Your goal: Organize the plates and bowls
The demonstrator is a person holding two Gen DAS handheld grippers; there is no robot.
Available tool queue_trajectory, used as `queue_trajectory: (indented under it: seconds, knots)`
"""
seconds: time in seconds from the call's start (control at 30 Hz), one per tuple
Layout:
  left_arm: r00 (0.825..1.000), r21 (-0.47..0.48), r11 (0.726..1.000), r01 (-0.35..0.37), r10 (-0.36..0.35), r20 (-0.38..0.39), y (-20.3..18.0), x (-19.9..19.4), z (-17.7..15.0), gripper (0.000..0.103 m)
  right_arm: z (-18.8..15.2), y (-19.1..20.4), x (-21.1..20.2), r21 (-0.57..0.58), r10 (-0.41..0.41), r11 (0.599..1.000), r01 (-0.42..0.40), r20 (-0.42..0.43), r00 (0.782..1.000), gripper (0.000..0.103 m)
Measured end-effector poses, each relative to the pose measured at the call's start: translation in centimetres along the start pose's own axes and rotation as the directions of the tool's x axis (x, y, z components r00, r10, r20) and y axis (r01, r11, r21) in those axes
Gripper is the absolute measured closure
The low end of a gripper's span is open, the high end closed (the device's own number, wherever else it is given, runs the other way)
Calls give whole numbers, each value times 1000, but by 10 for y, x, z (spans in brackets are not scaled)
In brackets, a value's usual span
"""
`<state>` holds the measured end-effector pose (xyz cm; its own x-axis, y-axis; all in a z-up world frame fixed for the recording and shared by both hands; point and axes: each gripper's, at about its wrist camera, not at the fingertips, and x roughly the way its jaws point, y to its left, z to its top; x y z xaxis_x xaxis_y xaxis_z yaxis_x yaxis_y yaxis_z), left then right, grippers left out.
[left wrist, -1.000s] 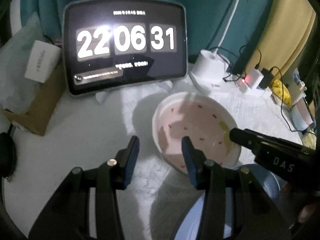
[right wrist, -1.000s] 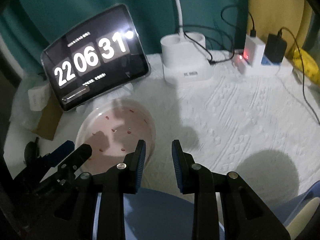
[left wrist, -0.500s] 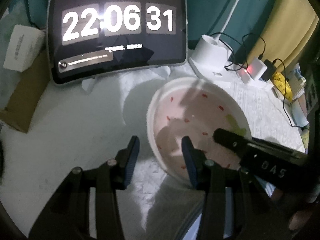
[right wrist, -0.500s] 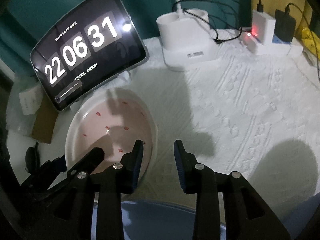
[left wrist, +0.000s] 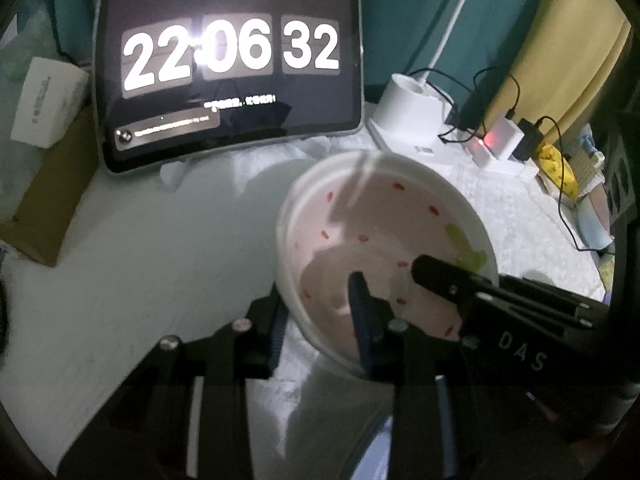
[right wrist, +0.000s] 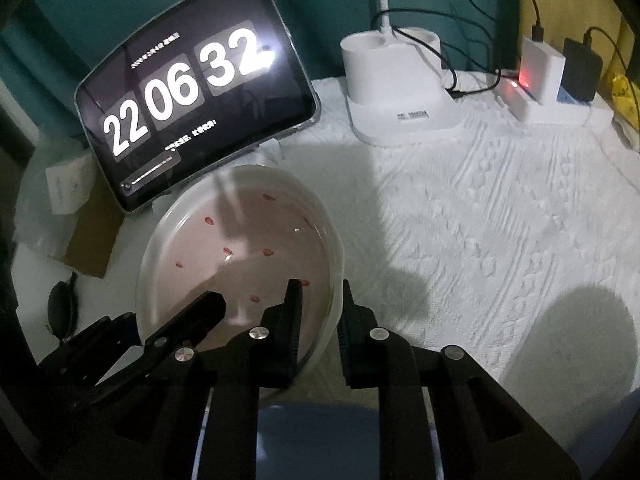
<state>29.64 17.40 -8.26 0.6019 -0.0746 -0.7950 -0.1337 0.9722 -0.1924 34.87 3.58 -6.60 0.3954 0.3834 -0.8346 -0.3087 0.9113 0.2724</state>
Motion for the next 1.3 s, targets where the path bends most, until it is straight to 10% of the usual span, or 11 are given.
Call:
queue_trajectory:
  seconds: [1.3]
  knots:
    - [985, 114, 993, -6, -14, 172, -84, -112, -29, 73, -44, -27, -132, -19, 13, 1000, -10, 175, 984, 85]
